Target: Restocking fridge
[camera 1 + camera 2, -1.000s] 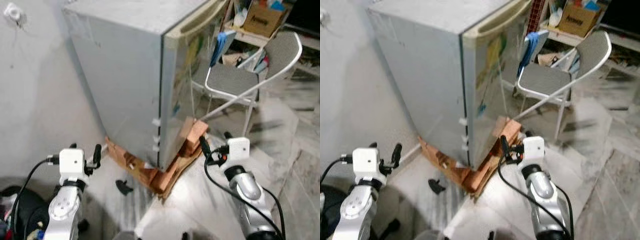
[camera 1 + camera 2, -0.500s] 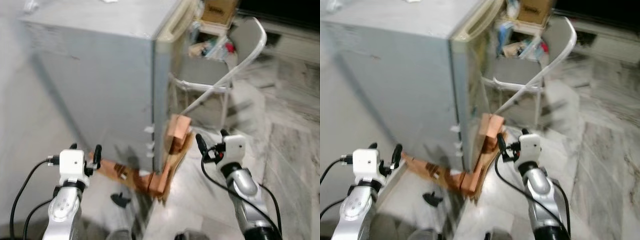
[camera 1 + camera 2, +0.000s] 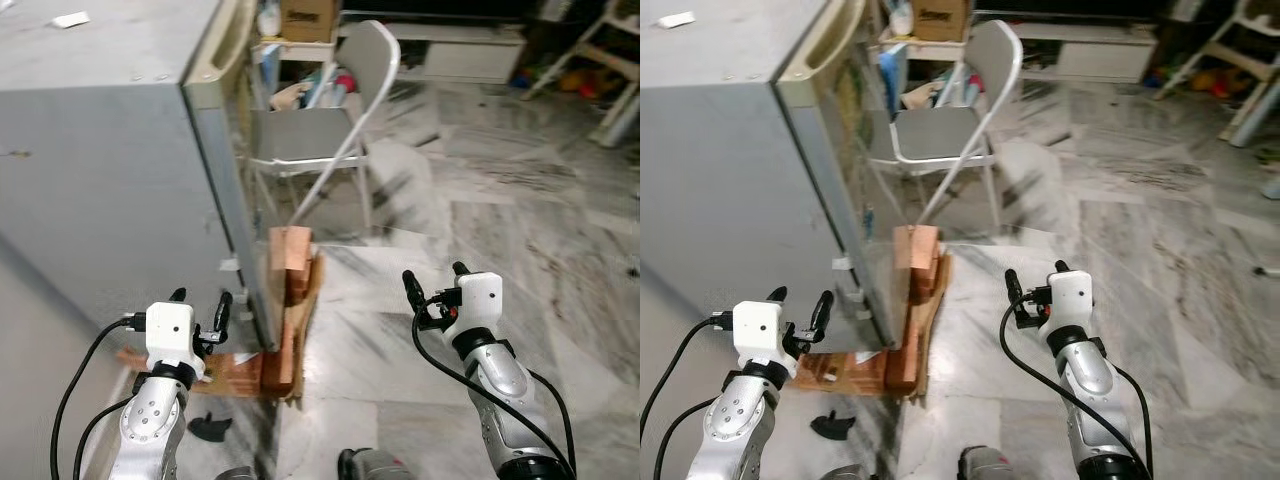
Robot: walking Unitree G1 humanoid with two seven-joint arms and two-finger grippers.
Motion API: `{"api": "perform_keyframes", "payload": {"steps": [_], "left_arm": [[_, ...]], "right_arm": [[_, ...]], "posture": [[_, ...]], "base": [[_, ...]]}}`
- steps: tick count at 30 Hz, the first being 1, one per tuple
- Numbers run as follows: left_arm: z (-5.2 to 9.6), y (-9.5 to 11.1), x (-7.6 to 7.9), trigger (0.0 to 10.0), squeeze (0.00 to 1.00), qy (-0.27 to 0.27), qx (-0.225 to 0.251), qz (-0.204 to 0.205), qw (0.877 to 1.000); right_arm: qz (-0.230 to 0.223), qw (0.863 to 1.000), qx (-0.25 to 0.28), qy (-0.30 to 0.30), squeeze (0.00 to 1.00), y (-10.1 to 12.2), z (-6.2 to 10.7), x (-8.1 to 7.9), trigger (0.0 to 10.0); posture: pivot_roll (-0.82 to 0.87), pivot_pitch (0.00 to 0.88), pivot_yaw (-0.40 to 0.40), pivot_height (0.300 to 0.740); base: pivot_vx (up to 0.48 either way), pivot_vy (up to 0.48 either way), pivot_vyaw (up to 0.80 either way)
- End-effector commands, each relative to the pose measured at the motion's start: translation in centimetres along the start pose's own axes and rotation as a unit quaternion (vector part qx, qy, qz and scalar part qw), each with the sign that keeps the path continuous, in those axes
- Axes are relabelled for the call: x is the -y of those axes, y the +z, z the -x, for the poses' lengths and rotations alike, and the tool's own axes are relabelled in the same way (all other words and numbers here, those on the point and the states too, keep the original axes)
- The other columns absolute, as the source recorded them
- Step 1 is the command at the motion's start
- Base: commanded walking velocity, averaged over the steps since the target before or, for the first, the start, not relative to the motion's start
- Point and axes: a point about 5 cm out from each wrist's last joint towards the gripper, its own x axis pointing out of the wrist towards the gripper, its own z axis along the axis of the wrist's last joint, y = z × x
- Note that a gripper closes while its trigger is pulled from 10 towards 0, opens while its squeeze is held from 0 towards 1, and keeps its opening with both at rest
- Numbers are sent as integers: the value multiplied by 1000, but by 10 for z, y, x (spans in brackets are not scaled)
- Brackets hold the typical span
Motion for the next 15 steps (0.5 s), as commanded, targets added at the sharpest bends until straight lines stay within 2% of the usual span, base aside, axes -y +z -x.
{"api": "perform_keyframes", "payload": {"steps": [1,15], "left_arm": [[0,3,-1,10000,0,-5,5,1,1000],[2,3,2,10000,0,-19,5,7,1000]], "right_arm": [[1,1000,3,3,0,2,-2,-1,10000],[2,1000,2,6,0,2,-3,-1,10000]], "posture": [[85,0,21,740],[84,0,21,740]], "base": [[0,0,-800],[0,0,-800]]}}
